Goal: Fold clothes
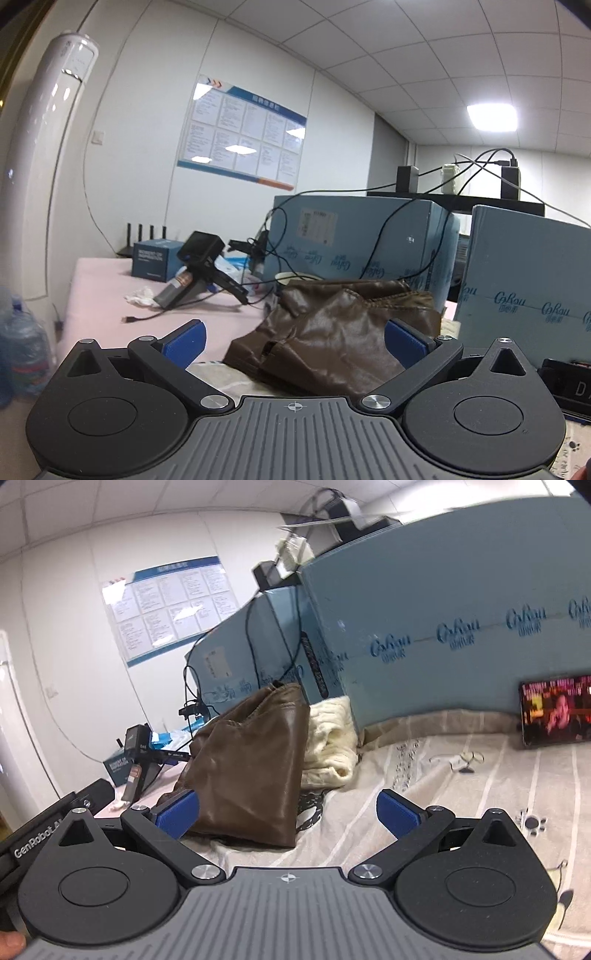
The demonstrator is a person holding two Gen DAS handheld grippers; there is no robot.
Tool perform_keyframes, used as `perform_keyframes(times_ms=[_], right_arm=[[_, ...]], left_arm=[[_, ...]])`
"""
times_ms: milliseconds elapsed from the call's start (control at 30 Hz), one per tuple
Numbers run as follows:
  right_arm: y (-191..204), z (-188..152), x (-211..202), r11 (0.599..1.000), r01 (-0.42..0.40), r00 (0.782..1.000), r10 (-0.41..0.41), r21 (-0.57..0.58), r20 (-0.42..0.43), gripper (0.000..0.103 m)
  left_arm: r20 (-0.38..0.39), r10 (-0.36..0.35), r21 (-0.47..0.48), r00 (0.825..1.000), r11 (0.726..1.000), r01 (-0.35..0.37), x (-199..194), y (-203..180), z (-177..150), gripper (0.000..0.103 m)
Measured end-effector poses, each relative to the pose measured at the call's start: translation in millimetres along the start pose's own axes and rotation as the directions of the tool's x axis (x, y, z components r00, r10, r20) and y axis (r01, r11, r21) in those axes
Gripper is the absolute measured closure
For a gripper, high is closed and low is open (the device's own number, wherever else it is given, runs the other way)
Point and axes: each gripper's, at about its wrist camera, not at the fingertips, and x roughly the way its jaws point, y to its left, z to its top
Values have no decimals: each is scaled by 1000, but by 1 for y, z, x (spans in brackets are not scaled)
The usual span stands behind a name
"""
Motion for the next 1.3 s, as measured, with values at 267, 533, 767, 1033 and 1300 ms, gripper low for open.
perform_keyframes(times_ms=[267, 533, 767, 1033, 1300], right_arm=[[18, -6, -10, 988, 39, 996, -26, -149, 85, 0], [17, -15, -9, 980, 74, 988, -46, -186, 148, 0], [9, -20, -4, 978, 108, 980, -75, -181, 182, 0], [5, -21, -3, 977, 116, 976, -79, -178, 202, 0], [5, -21, -2, 979, 103, 978, -67, -176, 199, 0]], left_arm=[[55, 47, 42, 997, 998, -49, -9, -3, -3, 0], [76, 69, 33, 995, 997, -72, -3, -5, -11, 0], [108, 97, 22, 989, 995, -100, -6, -8, -22, 0], [157, 116, 58, 981, 990, -126, -13, -16, -24, 0], [161, 118, 64, 980, 990, -129, -14, -18, -25, 0]])
